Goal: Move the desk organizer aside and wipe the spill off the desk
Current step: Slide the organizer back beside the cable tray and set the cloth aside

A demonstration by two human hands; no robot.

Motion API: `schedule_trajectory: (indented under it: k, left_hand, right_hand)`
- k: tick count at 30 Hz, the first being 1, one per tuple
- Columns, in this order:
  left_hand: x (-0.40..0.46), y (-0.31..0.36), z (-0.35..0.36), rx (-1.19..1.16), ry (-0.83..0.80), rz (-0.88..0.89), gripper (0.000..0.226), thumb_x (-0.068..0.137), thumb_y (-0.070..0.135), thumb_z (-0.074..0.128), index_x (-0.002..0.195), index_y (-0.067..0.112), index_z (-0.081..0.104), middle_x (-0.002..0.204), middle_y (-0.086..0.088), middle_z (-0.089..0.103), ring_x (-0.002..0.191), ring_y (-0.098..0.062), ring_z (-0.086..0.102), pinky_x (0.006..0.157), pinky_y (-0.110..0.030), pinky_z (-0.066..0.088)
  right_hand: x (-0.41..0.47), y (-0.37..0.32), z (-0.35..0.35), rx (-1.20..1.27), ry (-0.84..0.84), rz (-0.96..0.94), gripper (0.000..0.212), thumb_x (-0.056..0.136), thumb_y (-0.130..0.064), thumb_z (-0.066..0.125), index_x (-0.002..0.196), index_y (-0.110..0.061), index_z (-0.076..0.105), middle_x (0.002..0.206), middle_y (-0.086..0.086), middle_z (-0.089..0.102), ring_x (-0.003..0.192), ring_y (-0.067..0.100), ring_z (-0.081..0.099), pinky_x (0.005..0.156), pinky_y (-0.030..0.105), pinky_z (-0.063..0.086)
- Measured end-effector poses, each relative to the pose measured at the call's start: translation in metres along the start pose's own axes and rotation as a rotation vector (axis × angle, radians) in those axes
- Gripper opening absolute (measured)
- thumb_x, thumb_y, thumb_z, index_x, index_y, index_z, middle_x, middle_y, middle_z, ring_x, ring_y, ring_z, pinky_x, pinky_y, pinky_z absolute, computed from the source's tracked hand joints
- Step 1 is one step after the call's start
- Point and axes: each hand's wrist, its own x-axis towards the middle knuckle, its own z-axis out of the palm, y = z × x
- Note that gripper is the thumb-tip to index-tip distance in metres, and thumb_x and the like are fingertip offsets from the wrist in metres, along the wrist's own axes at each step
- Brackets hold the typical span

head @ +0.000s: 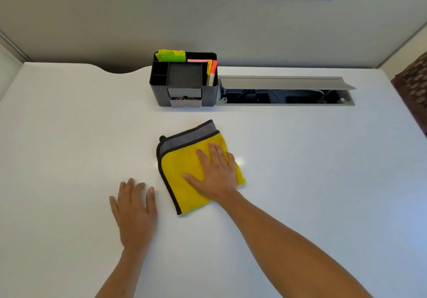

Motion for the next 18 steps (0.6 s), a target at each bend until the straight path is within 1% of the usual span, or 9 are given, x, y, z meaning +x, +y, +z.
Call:
schedule_trajectory:
  k: [2, 3, 5, 7, 10, 11, 13, 15, 18]
  left_hand:
    - [-0.001, -0.002, 0.001, 0.006, 0.038, 0.042, 0.042, 0.097, 0.038, 0.039, 0.114, 0.007, 0.061, 0.138, -0.018, 0.053, 0.14, -0.035, 0.036, 0.116, -0.058, 0.018]
    - [-0.002, 0.0, 0.002, 0.005, 0.059, 0.062, 0.04, 0.097, 0.037, 0.04, 0.112, 0.007, 0.062, 0.137, -0.019, 0.054, 0.14, -0.035, 0.036, 0.117, -0.058, 0.018]
    - [-0.004, 0.001, 0.002, -0.012, 0.104, 0.104, 0.038, 0.097, 0.035, 0.043, 0.109, 0.006, 0.063, 0.136, -0.02, 0.055, 0.139, -0.036, 0.037, 0.117, -0.056, 0.017]
    - [-0.008, 0.007, 0.004, -0.046, 0.153, 0.145, 0.037, 0.096, 0.034, 0.045, 0.107, 0.005, 0.064, 0.135, -0.021, 0.055, 0.139, -0.037, 0.038, 0.117, -0.055, 0.017]
    - [-0.022, 0.024, 0.009, -0.086, 0.181, 0.164, 0.035, 0.096, 0.032, 0.046, 0.107, 0.004, 0.064, 0.137, -0.022, 0.054, 0.139, -0.038, 0.038, 0.116, -0.055, 0.017]
    - [-0.027, 0.031, 0.012, -0.104, 0.183, 0.163, 0.036, 0.095, 0.032, 0.046, 0.107, 0.003, 0.064, 0.137, -0.022, 0.053, 0.138, -0.038, 0.038, 0.116, -0.056, 0.017]
    - [-0.041, 0.051, 0.016, -0.134, 0.183, 0.154, 0.039, 0.095, 0.034, 0.045, 0.105, 0.002, 0.065, 0.138, -0.023, 0.053, 0.137, -0.04, 0.039, 0.115, -0.058, 0.019]
    - [-0.053, 0.067, 0.019, -0.144, 0.188, 0.154, 0.041, 0.096, 0.034, 0.043, 0.104, 0.0, 0.065, 0.138, -0.024, 0.052, 0.137, -0.042, 0.039, 0.113, -0.061, 0.021]
    - [-0.068, 0.095, 0.028, -0.162, 0.176, 0.164, 0.042, 0.096, 0.036, 0.043, 0.106, 0.001, 0.064, 0.139, -0.024, 0.051, 0.138, -0.041, 0.038, 0.113, -0.061, 0.022]
  right_hand:
    - [-0.009, 0.001, -0.006, 0.016, 0.024, 0.027, 0.079, 0.085, -0.079, 0.029, 0.143, -0.027, 0.039, 0.157, 0.011, 0.034, 0.145, 0.031, 0.027, 0.112, 0.056, 0.025]
    - [-0.015, 0.005, -0.01, 0.03, 0.051, 0.034, 0.074, 0.086, -0.075, 0.034, 0.138, -0.024, 0.045, 0.151, 0.012, 0.041, 0.139, 0.033, 0.035, 0.107, 0.055, 0.032]
    - [-0.021, 0.011, -0.015, 0.107, 0.108, 0.06, 0.06, 0.091, -0.064, 0.046, 0.131, -0.019, 0.053, 0.143, 0.014, 0.048, 0.128, 0.035, 0.044, 0.1, 0.051, 0.04]
    - [-0.026, 0.015, -0.021, 0.232, 0.151, 0.15, 0.05, 0.093, -0.047, 0.057, 0.132, -0.017, 0.051, 0.144, 0.015, 0.044, 0.126, 0.035, 0.043, 0.1, 0.047, 0.041]
    - [-0.031, 0.018, -0.028, 0.412, 0.201, 0.344, 0.053, 0.092, -0.023, 0.064, 0.139, -0.017, 0.04, 0.147, 0.013, 0.033, 0.125, 0.031, 0.039, 0.099, 0.041, 0.043]
    - [-0.031, 0.02, -0.031, 0.498, 0.194, 0.404, 0.054, 0.092, -0.017, 0.064, 0.14, -0.016, 0.038, 0.145, 0.012, 0.034, 0.124, 0.03, 0.041, 0.098, 0.04, 0.044]
    - [-0.032, 0.028, -0.039, 0.659, 0.132, 0.483, 0.053, 0.092, -0.011, 0.062, 0.139, -0.014, 0.038, 0.136, 0.013, 0.042, 0.121, 0.031, 0.046, 0.098, 0.039, 0.044]
    - [-0.029, 0.035, -0.05, 0.735, 0.08, 0.485, 0.05, 0.092, -0.008, 0.06, 0.138, -0.012, 0.041, 0.13, 0.015, 0.052, 0.12, 0.032, 0.05, 0.099, 0.041, 0.045]
    - [-0.033, 0.059, -0.08, 0.847, 0.101, 0.422, 0.047, 0.091, -0.005, 0.06, 0.136, -0.012, 0.049, 0.129, 0.014, 0.06, 0.119, 0.031, 0.054, 0.1, 0.041, 0.046]
